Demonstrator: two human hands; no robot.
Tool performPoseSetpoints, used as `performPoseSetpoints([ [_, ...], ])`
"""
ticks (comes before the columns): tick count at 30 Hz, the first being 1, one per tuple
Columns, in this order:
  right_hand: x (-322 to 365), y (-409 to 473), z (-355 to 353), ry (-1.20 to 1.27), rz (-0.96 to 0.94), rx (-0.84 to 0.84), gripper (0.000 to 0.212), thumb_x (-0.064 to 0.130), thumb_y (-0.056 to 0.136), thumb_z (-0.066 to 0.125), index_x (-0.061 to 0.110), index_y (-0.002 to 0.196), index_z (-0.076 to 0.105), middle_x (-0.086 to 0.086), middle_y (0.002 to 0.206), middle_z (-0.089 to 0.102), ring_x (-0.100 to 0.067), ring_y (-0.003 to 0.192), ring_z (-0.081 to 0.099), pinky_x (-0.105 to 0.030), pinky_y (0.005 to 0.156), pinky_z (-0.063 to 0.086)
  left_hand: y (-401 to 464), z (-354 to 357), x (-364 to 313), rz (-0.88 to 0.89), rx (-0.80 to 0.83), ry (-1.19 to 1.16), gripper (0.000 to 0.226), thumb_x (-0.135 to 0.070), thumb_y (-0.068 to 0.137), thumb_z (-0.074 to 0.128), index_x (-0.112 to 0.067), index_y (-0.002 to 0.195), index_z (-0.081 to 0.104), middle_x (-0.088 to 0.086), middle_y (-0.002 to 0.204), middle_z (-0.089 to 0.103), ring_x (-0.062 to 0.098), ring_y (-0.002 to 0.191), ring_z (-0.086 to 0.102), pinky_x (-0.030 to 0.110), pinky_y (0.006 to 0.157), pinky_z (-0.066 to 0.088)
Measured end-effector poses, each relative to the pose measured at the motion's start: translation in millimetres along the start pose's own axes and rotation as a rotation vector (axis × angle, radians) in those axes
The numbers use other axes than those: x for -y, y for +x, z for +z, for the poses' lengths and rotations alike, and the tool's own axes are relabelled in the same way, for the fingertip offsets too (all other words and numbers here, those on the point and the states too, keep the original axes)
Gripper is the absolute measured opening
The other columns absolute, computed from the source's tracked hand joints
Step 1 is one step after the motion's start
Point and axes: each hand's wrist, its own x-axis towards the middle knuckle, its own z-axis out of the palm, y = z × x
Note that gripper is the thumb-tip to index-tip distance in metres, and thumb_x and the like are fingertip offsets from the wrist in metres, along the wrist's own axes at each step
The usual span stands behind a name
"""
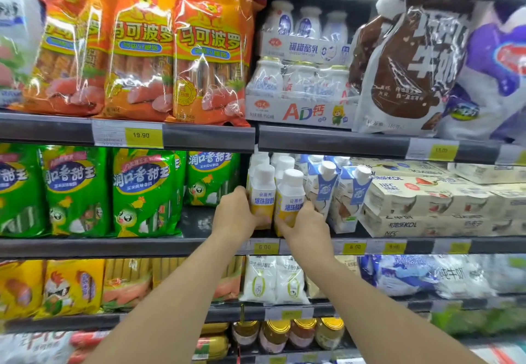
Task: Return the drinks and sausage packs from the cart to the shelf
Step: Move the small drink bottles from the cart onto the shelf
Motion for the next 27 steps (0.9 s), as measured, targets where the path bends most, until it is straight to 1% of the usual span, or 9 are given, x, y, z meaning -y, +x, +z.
performPoseSetpoints([
  [5, 1.0, 0.1, 3.8, -0.01, 0.012, -0.026, 0.042, 0.042, 0.089, 0.069, 0.011, 0.108, 0.048, 0.002, 0.093, 0.068, -0.022, 0.089, 0.068, -0.039, 0.075, 0.058, -2.1, -0.7, 0.6, 0.004, 0.008, -0.017, 0.058, -0.039, 0.062, 0.09, -0.016, 0.105, 0.059, 0.002, 0.1, 0.072, 0.023, 0.09, 0.068, 0.042, 0.08, 0.058],
  [8, 0.8, 0.3, 4.1, -0.025, 0.007, -0.04, 0.042, 0.043, 0.089, 0.069, 0.011, 0.108, 0.048, -0.002, 0.097, 0.07, -0.024, 0.09, 0.069, -0.039, 0.074, 0.058, -1.4, -2.1, 1.3, 0.001, 0.021, -0.02, 0.057, -0.038, 0.062, 0.091, -0.017, 0.106, 0.061, 0.0, 0.1, 0.072, 0.021, 0.091, 0.068, 0.039, 0.08, 0.058],
  [13, -0.9, -0.3, 3.9, -0.01, 0.013, -0.035, 0.042, 0.041, 0.088, 0.069, 0.012, 0.108, 0.047, -0.001, 0.095, 0.069, -0.025, 0.092, 0.068, -0.043, 0.077, 0.058, -1.5, -3.8, 3.5, 0.005, 0.031, -0.027, 0.054, -0.035, 0.062, 0.092, -0.018, 0.104, 0.062, -0.003, 0.098, 0.072, 0.017, 0.088, 0.067, 0.037, 0.079, 0.057],
  [16, -1.4, -1.8, 2.9, 0.0, 0.016, -0.018, 0.042, 0.039, 0.09, 0.069, 0.01, 0.11, 0.047, 0.003, 0.092, 0.064, -0.025, 0.095, 0.068, -0.038, 0.077, 0.056, -2.3, -4.2, 4.2, 0.004, 0.036, -0.037, 0.055, -0.035, 0.063, 0.092, -0.017, 0.105, 0.061, -0.004, 0.096, 0.07, 0.016, 0.087, 0.065, 0.034, 0.078, 0.055],
  [19, -3.7, -6.1, 0.1, 0.027, 0.02, -0.008, 0.048, 0.039, 0.088, 0.071, 0.009, 0.116, 0.046, -0.004, 0.102, 0.065, -0.025, 0.099, 0.066, -0.031, 0.075, 0.05, -3.2, -4.6, 6.1, -0.014, 0.062, -0.04, 0.058, -0.036, 0.062, 0.092, -0.016, 0.105, 0.06, -0.003, 0.095, 0.07, 0.017, 0.087, 0.066, 0.037, 0.079, 0.057],
  [21, -6.2, -9.6, -1.3, 0.067, 0.025, -0.006, 0.051, 0.039, 0.086, 0.073, 0.01, 0.118, 0.046, -0.005, 0.106, 0.064, -0.024, 0.098, 0.064, -0.031, 0.076, 0.051, -6.0, -5.9, 6.6, -0.035, 0.083, -0.047, 0.061, -0.037, 0.06, 0.093, -0.016, 0.105, 0.058, -0.001, 0.096, 0.07, 0.018, 0.089, 0.067, 0.041, 0.08, 0.059],
  [23, -8.8, -12.3, -1.9, 0.115, 0.017, -0.007, 0.049, 0.039, 0.086, 0.073, 0.011, 0.117, 0.047, -0.004, 0.104, 0.064, -0.022, 0.095, 0.063, -0.034, 0.079, 0.055, -8.5, -7.4, 6.3, -0.048, 0.102, -0.049, 0.063, -0.037, 0.059, 0.094, -0.016, 0.106, 0.057, 0.0, 0.098, 0.07, 0.018, 0.09, 0.067, 0.042, 0.081, 0.059],
  [25, -9.9, -15.2, -3.6, 0.148, 0.009, -0.016, 0.048, 0.039, 0.087, 0.073, 0.014, 0.119, 0.048, -0.002, 0.105, 0.065, -0.02, 0.095, 0.064, -0.034, 0.08, 0.055, -11.2, -9.6, 6.9, -0.056, 0.114, -0.039, 0.065, -0.039, 0.061, 0.093, -0.015, 0.109, 0.057, 0.0, 0.101, 0.069, 0.017, 0.094, 0.066, 0.039, 0.085, 0.057],
  [27, -12.3, -19.5, -6.5, 0.166, -0.005, -0.025, 0.049, 0.042, 0.088, 0.071, 0.015, 0.122, 0.049, 0.0, 0.106, 0.065, -0.019, 0.096, 0.064, -0.034, 0.08, 0.056, -16.3, -14.8, 7.4, -0.061, 0.122, -0.008, 0.069, -0.042, 0.065, 0.09, -0.015, 0.118, 0.056, -0.003, 0.105, 0.065, 0.016, 0.097, 0.063, 0.033, 0.084, 0.054],
])
